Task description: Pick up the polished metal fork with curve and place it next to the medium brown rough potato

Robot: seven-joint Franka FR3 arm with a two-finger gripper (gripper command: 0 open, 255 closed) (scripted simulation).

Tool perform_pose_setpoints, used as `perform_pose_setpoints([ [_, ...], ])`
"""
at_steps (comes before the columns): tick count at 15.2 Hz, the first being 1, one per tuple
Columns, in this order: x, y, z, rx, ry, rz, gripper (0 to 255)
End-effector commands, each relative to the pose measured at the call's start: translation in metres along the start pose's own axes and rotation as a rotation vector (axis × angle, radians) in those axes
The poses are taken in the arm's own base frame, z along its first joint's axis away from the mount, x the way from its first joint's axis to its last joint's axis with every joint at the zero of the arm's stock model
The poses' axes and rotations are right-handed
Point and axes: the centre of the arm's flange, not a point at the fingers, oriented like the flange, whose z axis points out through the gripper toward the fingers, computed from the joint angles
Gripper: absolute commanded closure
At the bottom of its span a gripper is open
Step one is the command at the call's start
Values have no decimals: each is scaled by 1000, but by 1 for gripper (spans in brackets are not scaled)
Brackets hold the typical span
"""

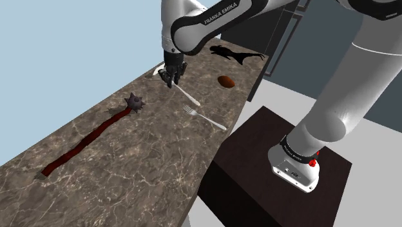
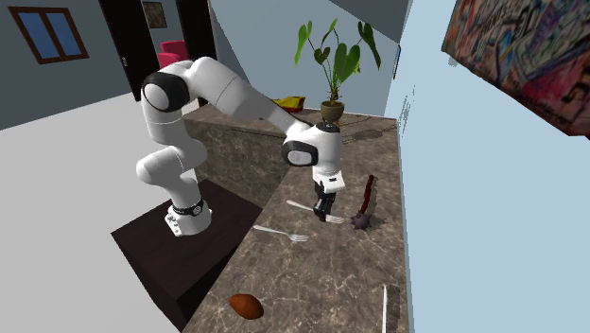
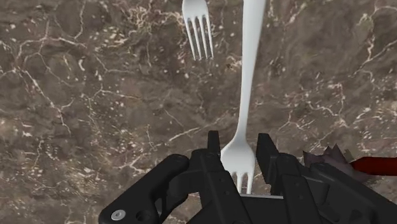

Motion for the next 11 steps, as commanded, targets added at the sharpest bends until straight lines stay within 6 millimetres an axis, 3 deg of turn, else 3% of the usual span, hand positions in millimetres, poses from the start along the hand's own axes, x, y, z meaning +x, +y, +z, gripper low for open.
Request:
perform_pose_setpoints([
  [1,3,25,1,0,0,-2,255],
  [11,21,156,-1,0,0,-2,255],
])
